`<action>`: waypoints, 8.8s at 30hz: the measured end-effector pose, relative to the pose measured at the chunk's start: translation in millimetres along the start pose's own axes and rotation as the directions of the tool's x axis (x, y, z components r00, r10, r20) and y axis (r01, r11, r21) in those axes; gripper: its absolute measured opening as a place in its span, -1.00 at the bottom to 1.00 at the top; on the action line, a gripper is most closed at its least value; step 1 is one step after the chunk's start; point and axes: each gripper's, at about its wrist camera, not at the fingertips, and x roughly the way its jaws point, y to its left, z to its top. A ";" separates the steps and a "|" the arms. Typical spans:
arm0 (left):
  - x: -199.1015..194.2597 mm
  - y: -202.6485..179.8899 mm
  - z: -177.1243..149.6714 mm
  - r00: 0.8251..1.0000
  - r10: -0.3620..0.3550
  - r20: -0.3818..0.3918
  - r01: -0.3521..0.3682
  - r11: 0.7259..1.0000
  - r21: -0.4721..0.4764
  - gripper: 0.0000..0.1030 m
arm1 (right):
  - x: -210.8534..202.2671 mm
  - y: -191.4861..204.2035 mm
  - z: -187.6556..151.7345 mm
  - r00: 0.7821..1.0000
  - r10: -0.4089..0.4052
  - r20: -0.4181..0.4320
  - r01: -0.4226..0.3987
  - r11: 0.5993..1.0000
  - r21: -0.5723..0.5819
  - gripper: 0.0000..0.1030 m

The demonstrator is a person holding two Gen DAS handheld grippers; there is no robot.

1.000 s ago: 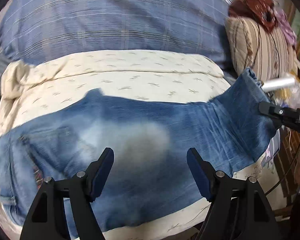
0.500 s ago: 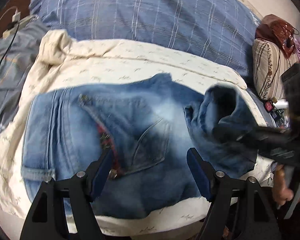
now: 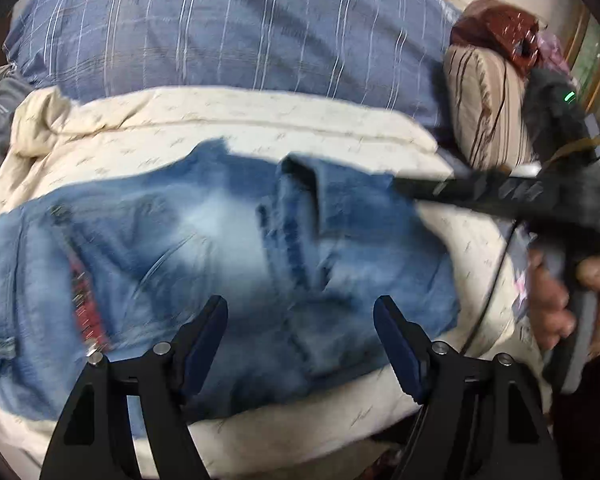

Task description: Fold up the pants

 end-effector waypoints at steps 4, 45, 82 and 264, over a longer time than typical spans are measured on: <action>17.1 -11.6 11.3 0.997 -0.077 0.020 0.076 0.997 0.031 0.48 | -0.3 -26.7 1.9 0.999 0.035 0.015 -0.035 0.997 0.062 -0.66; 25.6 -9.9 -46.3 0.985 -0.138 -0.103 0.142 0.989 0.033 -0.58 | 41.0 26.4 -9.0 0.983 0.145 -0.112 -0.154 0.986 -0.069 -0.66; -196.3 245.3 -119.9 0.883 0.427 0.197 -0.316 0.849 -0.423 0.76 | -5.3 126.2 -93.6 0.952 0.284 0.113 -0.246 0.931 -0.270 0.31; -5.7 25.0 21.9 0.914 0.390 0.112 -0.401 0.911 0.102 1.00 | -31.2 -41.7 -57.7 0.959 0.176 0.221 -0.187 0.982 0.033 -0.46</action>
